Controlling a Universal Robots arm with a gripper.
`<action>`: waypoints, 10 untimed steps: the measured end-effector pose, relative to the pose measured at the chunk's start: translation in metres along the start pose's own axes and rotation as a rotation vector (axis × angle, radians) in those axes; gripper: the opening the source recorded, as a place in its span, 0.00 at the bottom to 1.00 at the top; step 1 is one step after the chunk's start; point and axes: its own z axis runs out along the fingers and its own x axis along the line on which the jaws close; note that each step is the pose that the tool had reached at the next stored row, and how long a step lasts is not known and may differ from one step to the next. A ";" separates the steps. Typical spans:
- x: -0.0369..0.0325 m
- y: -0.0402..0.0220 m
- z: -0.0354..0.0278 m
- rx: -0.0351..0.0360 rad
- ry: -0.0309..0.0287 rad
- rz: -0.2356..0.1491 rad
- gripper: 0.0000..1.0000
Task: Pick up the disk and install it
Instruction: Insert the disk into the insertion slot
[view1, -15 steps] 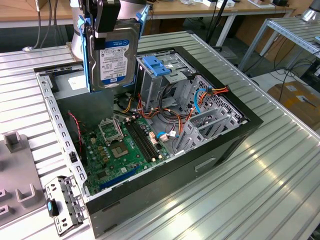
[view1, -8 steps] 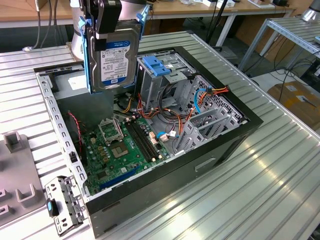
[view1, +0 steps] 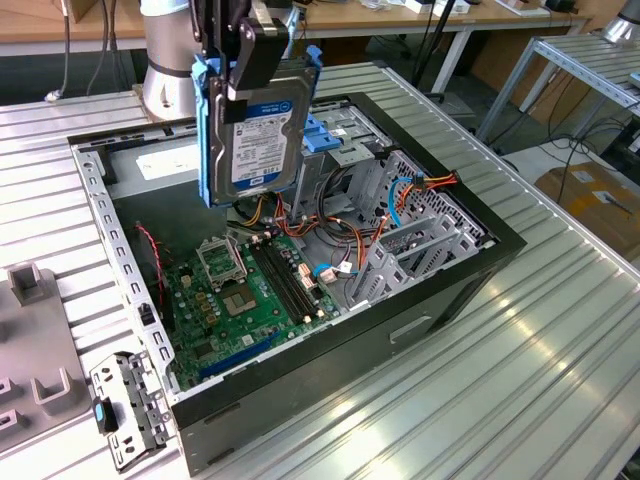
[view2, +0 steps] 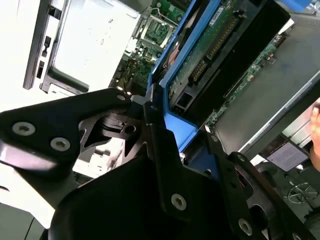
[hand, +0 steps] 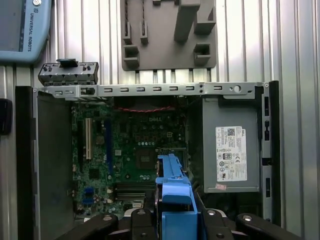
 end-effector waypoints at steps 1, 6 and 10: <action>0.0000 -0.0047 0.0000 0.0000 0.0000 0.000 0.37; 0.0006 -0.0272 -0.0001 0.0000 0.0002 0.000 0.37; 0.0092 -0.0284 0.0001 0.0000 0.0006 0.000 0.37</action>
